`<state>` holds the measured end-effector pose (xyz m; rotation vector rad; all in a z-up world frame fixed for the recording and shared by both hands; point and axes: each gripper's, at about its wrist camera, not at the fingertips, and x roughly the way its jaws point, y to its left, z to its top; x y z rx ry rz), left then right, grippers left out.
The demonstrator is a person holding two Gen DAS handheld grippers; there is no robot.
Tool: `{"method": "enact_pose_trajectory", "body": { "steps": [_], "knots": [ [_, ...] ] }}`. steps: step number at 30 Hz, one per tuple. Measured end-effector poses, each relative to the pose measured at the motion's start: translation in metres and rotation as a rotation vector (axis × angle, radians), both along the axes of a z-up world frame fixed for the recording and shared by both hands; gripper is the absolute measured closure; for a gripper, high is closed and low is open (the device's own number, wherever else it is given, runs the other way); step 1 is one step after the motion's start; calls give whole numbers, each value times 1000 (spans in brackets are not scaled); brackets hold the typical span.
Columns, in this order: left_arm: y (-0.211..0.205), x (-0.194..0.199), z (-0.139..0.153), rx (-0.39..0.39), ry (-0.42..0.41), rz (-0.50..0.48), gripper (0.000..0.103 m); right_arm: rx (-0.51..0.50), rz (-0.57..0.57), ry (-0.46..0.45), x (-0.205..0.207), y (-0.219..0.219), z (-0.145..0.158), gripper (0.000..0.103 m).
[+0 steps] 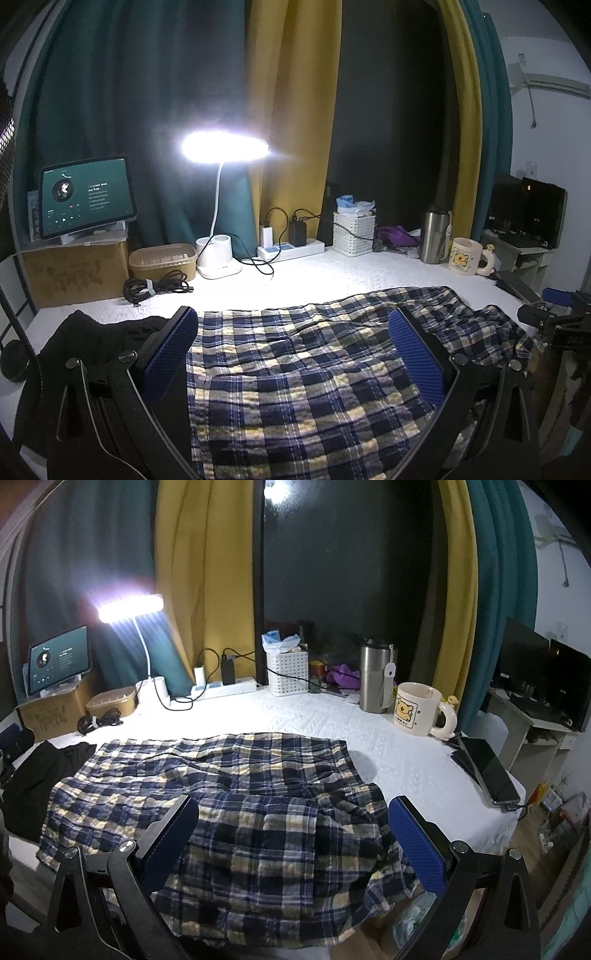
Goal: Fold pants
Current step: 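Lower both grippers onto the plaid pants edge and close them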
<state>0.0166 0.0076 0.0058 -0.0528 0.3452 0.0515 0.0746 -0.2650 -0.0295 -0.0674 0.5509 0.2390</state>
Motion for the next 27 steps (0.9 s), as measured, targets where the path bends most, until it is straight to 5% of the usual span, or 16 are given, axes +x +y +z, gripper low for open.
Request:
{"method": "enact_pose_trajectory", "body": {
  "steps": [6,15,27],
  "knots": [
    [18,33,-4,21,69,25,1,8,5,28,35,-9,-5,0],
    [71,110,-32,6,283,51,1,-4,8,78,113,-26,-4,0],
    [107,184,-67,13,433,70,1,-61,25,111,206,-25,-5,0]
  ]
}}
